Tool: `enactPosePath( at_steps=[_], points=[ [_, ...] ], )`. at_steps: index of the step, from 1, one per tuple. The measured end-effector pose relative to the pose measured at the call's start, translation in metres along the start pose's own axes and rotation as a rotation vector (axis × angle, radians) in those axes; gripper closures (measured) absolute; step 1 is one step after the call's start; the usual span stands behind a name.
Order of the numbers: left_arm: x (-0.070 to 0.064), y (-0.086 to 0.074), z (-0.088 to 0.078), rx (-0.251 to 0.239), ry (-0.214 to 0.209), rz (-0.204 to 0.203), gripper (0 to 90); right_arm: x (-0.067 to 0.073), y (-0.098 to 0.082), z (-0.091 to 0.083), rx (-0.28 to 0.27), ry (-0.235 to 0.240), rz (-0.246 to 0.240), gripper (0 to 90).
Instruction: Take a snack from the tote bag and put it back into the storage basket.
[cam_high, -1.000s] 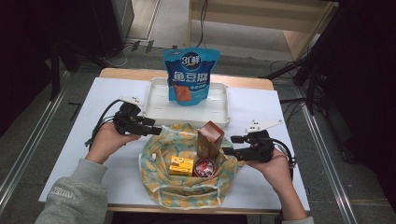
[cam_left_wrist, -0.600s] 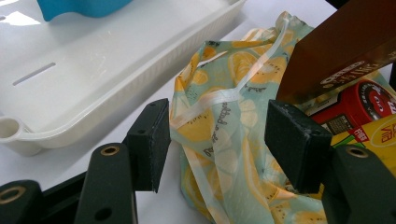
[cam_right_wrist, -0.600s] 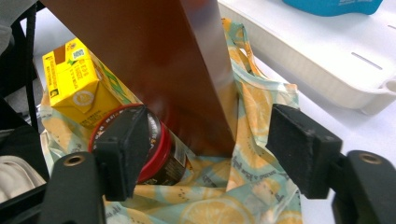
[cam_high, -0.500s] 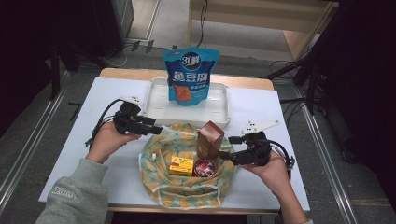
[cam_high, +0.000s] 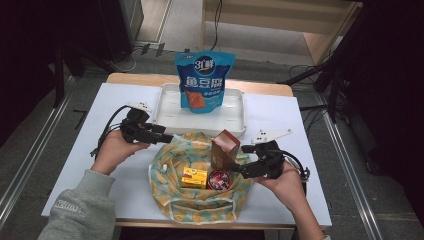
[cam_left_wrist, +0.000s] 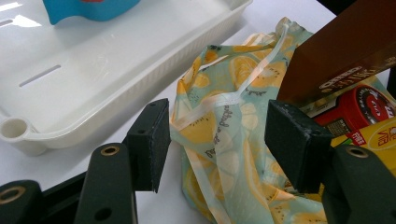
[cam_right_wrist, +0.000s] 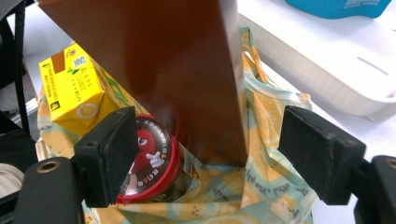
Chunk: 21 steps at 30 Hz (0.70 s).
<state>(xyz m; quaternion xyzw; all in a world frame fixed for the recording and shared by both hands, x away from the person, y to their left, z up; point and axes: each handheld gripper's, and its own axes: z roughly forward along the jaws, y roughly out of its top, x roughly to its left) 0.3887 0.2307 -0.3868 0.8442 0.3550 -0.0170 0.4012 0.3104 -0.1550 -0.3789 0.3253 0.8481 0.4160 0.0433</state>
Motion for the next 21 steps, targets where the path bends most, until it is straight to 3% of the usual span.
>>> enactPosePath(
  at_steps=[7, 21],
  points=[
    [0.001, -0.001, 0.000, 0.006, 0.002, -0.001, 41.2, 0.005, 0.004, 0.008, 0.029, -0.020, -0.023, 20.6],
    [0.001, -0.001, -0.001, -0.002, -0.007, 0.000, 41.1, 0.008, 0.020, 0.018, -0.007, -0.013, -0.006, 21.3]
  ],
)
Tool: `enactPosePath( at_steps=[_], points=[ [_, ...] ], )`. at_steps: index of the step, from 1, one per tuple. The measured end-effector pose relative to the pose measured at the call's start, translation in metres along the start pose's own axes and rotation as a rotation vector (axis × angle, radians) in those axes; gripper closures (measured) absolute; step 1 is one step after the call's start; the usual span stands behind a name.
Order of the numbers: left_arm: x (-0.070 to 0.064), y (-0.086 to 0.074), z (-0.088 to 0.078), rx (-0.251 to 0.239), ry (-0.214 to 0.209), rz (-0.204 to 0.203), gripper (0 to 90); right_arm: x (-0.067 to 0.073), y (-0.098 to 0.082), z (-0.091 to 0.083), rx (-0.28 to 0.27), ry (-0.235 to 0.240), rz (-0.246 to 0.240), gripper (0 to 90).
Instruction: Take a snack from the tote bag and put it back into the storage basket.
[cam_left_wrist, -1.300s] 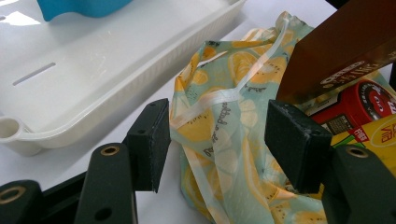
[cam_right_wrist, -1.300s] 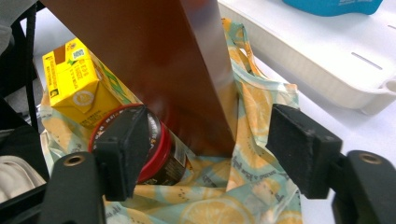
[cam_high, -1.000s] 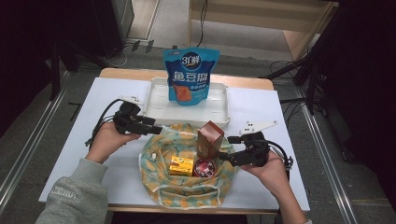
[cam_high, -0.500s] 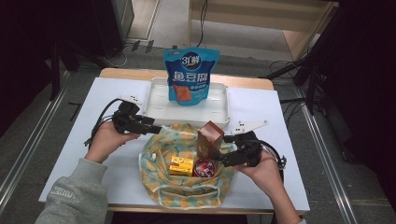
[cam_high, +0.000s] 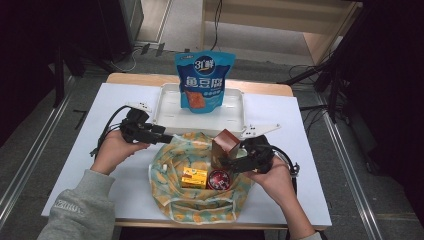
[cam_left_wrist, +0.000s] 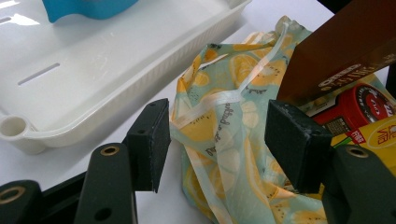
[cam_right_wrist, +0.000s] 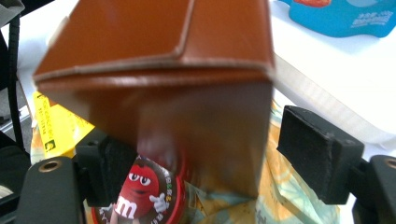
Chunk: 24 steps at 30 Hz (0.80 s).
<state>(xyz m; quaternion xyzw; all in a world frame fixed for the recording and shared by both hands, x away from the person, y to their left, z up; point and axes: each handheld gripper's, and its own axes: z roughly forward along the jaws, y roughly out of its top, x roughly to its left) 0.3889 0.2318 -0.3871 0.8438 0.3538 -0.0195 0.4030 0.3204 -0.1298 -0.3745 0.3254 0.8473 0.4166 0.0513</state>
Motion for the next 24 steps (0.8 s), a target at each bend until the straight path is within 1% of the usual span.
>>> enactPosePath(
  at_steps=[5, 11, 12, 14, 17, 18, 20, 24],
  points=[
    [0.000, 0.000, -0.001, -0.009, -0.012, -0.002, 41.2, 0.004, 0.008, 0.002, -0.005, -0.011, -0.018, 22.1],
    [0.000, 0.000, -0.001, 0.004, -0.014, -0.001, 41.1, 0.011, 0.019, 0.000, -0.017, -0.035, -0.035, 25.2],
    [0.001, 0.000, -0.001, 0.004, -0.014, 0.003, 41.1, 0.011, 0.021, 0.000, -0.021, -0.038, -0.036, 26.3],
    [0.001, 0.000, -0.001, -0.001, -0.017, -0.002, 41.1, 0.010, 0.024, -0.001, -0.022, -0.037, -0.030, 28.9],
    [0.001, 0.000, -0.002, -0.004, -0.018, -0.004, 41.1, 0.011, 0.028, 0.001, -0.019, -0.042, -0.043, 33.5],
    [0.001, 0.000, -0.003, -0.003, -0.019, -0.004, 41.1, 0.011, 0.029, 0.001, -0.022, -0.048, -0.052, 37.0],
    [0.001, 0.000, -0.003, -0.002, -0.021, -0.004, 41.1, 0.012, 0.031, 0.001, -0.025, -0.064, -0.070, 40.7],
    [0.001, 0.000, -0.003, -0.002, -0.021, -0.004, 41.0, 0.012, 0.032, 0.000, -0.027, -0.061, -0.075, 42.7]
  ],
)
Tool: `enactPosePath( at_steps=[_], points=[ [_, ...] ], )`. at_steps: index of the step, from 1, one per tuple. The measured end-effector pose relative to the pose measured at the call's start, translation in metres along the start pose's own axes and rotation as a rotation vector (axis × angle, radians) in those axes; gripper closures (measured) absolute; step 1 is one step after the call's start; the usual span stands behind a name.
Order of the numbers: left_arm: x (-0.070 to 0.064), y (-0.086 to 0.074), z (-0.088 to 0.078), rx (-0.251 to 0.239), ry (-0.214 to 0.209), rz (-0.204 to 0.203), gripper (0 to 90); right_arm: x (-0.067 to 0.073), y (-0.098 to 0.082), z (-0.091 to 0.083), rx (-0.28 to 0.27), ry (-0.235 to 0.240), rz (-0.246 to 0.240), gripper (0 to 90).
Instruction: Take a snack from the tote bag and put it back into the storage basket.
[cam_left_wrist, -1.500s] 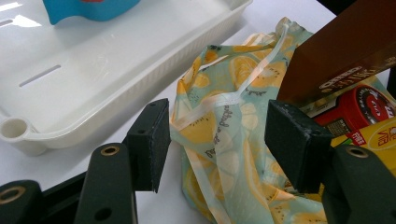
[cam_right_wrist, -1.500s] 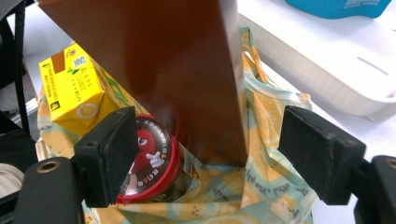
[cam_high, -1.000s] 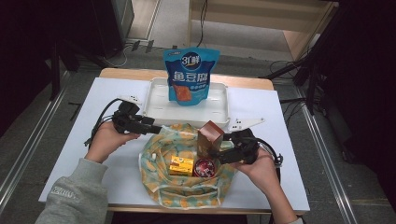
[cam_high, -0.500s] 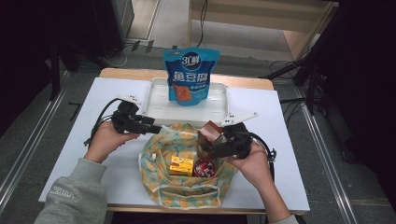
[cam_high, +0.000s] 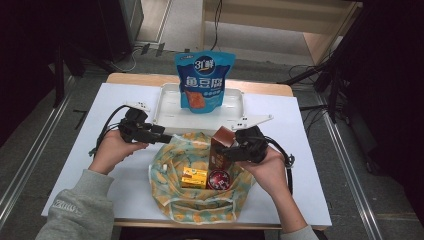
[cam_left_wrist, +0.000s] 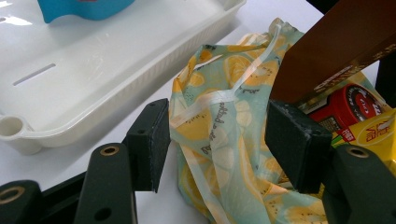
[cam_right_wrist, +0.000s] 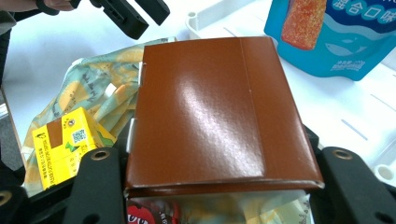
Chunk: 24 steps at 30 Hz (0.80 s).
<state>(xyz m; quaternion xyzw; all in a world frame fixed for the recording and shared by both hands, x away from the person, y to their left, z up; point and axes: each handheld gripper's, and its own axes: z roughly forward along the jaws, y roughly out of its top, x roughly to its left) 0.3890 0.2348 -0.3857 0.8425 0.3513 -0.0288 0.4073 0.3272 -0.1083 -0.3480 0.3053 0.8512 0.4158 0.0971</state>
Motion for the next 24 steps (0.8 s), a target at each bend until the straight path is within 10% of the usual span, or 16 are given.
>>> enactPosePath(
  at_steps=[24],
  points=[
    [0.000, 0.001, -0.003, 0.007, -0.013, 0.001, 40.4, -0.013, 0.009, -0.020, -0.031, 0.026, 0.027, 43.5]
  ],
)
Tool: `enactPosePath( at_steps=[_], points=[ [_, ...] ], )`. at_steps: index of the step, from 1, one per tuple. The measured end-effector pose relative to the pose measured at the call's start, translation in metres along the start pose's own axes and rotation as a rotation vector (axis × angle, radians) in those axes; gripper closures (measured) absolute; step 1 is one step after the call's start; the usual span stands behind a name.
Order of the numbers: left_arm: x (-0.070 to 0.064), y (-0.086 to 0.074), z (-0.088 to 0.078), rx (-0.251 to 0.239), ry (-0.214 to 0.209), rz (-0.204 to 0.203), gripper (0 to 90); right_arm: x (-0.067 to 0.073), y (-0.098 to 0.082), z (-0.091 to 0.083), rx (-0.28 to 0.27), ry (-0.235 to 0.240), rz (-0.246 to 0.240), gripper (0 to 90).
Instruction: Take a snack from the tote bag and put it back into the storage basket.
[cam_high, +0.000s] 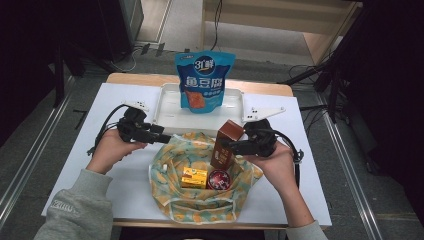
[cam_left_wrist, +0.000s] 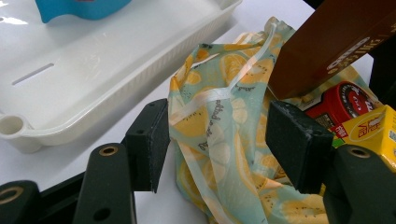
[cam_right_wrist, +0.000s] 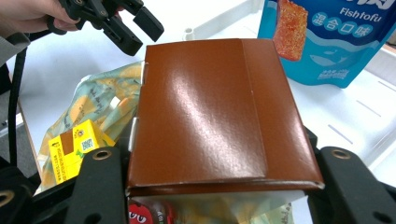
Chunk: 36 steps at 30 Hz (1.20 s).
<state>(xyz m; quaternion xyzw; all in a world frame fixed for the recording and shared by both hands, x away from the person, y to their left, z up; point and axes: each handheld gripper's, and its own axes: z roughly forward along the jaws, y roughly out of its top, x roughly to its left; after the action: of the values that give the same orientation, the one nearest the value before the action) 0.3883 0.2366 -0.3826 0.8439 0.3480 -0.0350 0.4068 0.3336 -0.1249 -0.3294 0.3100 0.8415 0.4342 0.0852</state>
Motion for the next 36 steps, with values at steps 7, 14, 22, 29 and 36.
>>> enactPosePath(
  at_steps=[7, 14, 22, 29, 36],
  points=[
    [-0.002, 0.000, 0.001, 0.006, -0.006, 0.005, 39.8, 0.000, 0.011, -0.006, 0.000, 0.015, -0.014, 43.7],
    [-0.002, 0.000, 0.001, 0.006, -0.008, 0.004, 39.8, -0.001, 0.025, -0.009, 0.000, 0.016, -0.027, 43.6],
    [-0.002, 0.001, 0.002, 0.006, -0.016, 0.001, 39.8, -0.005, 0.039, -0.014, -0.003, 0.042, -0.013, 43.8],
    [-0.002, 0.001, 0.001, 0.007, -0.020, 0.004, 39.8, -0.006, 0.054, -0.015, -0.003, 0.024, -0.033, 43.8],
    [-0.001, 0.000, 0.000, 0.000, -0.027, -0.006, 39.8, -0.012, 0.065, -0.011, -0.003, 0.018, -0.033, 43.8]
  ],
)
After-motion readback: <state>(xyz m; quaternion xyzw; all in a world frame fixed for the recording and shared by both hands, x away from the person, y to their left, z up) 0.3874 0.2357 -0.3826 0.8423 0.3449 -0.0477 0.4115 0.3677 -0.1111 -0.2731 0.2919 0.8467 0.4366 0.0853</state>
